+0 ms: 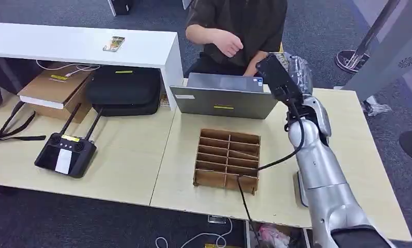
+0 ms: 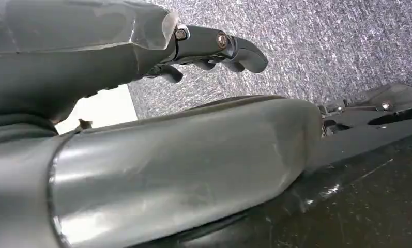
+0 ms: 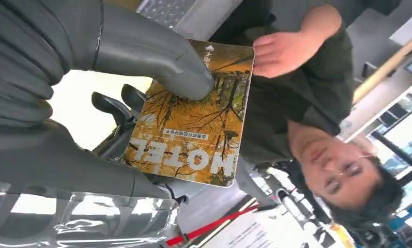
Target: Pass the card to the sensor for recognition and then transmit it.
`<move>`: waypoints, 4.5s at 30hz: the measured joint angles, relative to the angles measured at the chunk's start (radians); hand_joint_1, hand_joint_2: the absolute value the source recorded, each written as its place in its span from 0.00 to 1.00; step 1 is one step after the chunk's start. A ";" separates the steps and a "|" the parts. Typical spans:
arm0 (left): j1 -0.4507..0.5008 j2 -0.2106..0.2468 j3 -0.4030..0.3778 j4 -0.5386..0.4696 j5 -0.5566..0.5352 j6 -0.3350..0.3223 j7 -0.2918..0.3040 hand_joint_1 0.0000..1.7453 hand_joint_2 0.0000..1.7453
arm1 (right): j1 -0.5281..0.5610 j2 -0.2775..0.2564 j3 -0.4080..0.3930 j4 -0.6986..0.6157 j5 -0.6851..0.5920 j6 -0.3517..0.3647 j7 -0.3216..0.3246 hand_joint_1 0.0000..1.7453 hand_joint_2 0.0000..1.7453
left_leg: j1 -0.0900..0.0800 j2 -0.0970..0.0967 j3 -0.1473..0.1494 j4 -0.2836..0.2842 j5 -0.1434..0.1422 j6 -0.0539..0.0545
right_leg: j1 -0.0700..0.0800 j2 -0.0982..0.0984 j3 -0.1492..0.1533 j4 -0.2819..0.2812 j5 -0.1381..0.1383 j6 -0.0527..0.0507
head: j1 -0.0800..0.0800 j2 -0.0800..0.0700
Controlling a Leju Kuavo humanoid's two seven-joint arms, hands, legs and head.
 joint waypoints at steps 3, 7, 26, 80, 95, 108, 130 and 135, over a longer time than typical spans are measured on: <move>-0.003 0.000 0.000 0.000 0.000 -0.006 0.002 0.00 0.00 | -0.027 0.016 0.016 0.026 -0.003 0.003 0.000 1.00 1.00 | 0.000 0.000 0.000 0.000 0.000 0.000 | 0.000 0.000 0.000 0.000 0.000 0.000 | 0.000 0.000; -0.006 0.000 -0.002 0.000 0.000 -0.014 0.013 0.00 0.00 | -0.057 0.038 0.032 0.066 -0.011 0.009 0.000 1.00 1.00 | 0.000 0.000 0.000 0.000 0.000 0.000 | 0.000 0.000 0.000 0.000 0.000 0.000 | 0.000 0.000; -0.017 0.001 -0.031 0.000 -0.009 -0.032 0.035 0.00 0.00 | -0.187 0.151 0.095 0.433 -0.049 -0.004 -0.006 1.00 1.00 | 0.000 0.000 0.000 0.000 0.001 -0.001 | 0.000 0.000 0.000 0.000 0.000 -0.001 | 0.000 0.000; -0.012 0.001 -0.068 0.000 0.024 -0.003 0.043 0.00 0.00 | -0.144 0.098 0.047 0.393 -0.003 -0.075 -0.019 0.00 1.00 | 0.000 0.000 0.001 0.000 0.001 -0.001 | 0.000 0.001 -0.001 0.000 0.001 -0.001 | 0.000 0.000; 0.015 0.002 -0.067 0.000 0.051 0.031 0.011 0.00 0.00 | 0.032 -0.103 -0.102 -0.023 0.095 -0.137 0.002 0.00 1.00 | 0.000 -0.001 0.000 0.001 0.000 0.000 | 0.000 -0.001 0.000 -0.002 0.000 0.000 | 0.000 0.000; 0.020 0.004 -0.043 0.000 0.077 0.049 0.011 0.00 0.00 | 0.365 -0.246 -0.229 -0.324 0.142 -0.146 0.009 0.00 1.00 | 0.000 -0.001 0.000 0.001 -0.001 0.000 | 0.000 -0.001 -0.001 -0.001 0.000 0.000 | 0.000 0.000; 0.021 0.004 -0.024 0.000 0.078 0.056 0.003 0.00 0.00 | 0.703 -0.256 -0.332 -0.601 0.216 -0.149 0.058 0.00 1.00 | 0.000 -0.001 -0.001 0.000 -0.002 0.001 | 0.000 -0.001 0.000 -0.002 -0.002 0.001 | 0.000 0.000; 0.022 0.004 -0.016 0.000 0.087 0.055 0.003 0.00 0.00 | 0.815 -0.216 -0.340 -0.680 0.235 -0.151 0.084 0.00 1.00 | 0.000 -0.001 -0.001 0.000 -0.003 0.001 | 0.000 -0.001 0.000 -0.002 -0.002 0.000 | 0.000 0.000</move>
